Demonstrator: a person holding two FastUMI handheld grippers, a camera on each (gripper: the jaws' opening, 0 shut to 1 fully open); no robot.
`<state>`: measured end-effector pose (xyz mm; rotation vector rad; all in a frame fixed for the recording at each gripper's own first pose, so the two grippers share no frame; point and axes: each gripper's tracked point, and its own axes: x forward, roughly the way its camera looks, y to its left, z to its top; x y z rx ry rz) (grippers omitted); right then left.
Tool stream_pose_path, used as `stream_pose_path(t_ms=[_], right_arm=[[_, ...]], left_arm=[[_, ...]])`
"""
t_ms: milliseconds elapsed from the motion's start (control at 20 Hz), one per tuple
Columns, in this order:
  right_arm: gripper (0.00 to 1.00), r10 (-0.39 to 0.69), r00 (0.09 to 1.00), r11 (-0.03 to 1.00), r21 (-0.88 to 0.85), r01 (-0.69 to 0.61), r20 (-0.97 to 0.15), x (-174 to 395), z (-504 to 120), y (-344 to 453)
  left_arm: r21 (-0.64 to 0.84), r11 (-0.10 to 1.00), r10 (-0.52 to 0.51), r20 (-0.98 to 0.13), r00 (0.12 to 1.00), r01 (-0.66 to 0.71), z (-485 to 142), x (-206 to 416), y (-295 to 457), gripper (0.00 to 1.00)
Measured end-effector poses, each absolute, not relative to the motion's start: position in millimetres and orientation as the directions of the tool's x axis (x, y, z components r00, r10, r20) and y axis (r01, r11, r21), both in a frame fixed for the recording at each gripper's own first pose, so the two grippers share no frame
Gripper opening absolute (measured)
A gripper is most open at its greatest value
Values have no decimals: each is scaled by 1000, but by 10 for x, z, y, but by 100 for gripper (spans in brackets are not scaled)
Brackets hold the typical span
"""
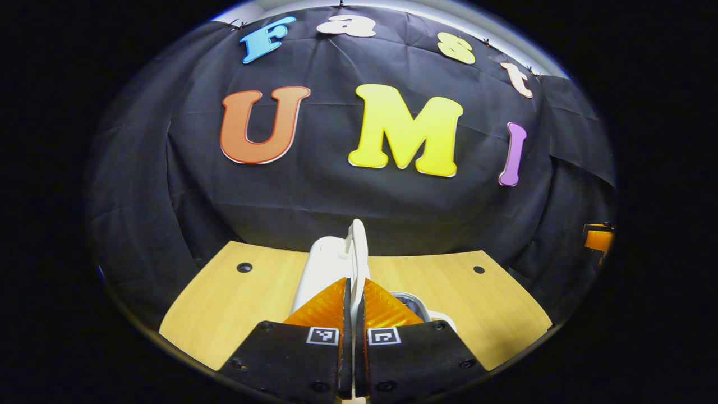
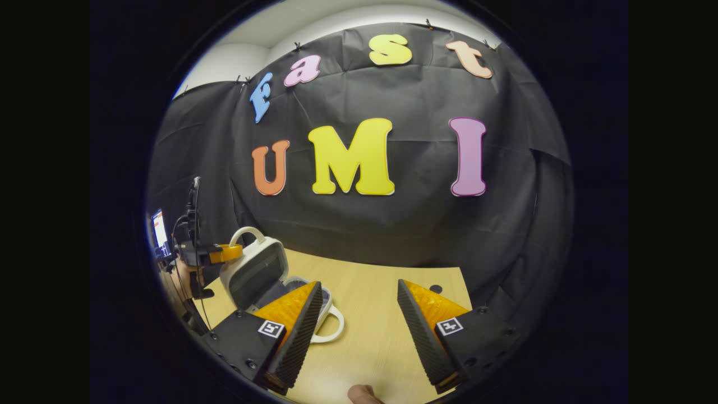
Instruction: First open the suitcase, pack the skin care products into it, and then close the suitcase.
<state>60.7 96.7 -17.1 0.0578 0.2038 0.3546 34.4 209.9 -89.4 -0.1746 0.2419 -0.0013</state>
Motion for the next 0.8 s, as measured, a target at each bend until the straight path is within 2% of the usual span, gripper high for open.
stream_pose_path(t_ms=[350,500,600,800], right_arm=[[80,327,922,945,105,-311,-206,616,-309,663],[78,301,928,953,116,-281,-218,569,-390,472],[80,280,934,958,132,-256,-221,548,-424,353],[77,244,937,965,160,-208,-250,521,-567,159]], left_arm=[[-95,992,-115,-345,931,87,-1306,527,1068,5],[-118,984,-169,-398,901,133,-1593,621,715,5],[-63,985,-174,-439,882,163,-1764,651,553,5],[27,978,-163,-531,832,209,-2064,666,407,5]])
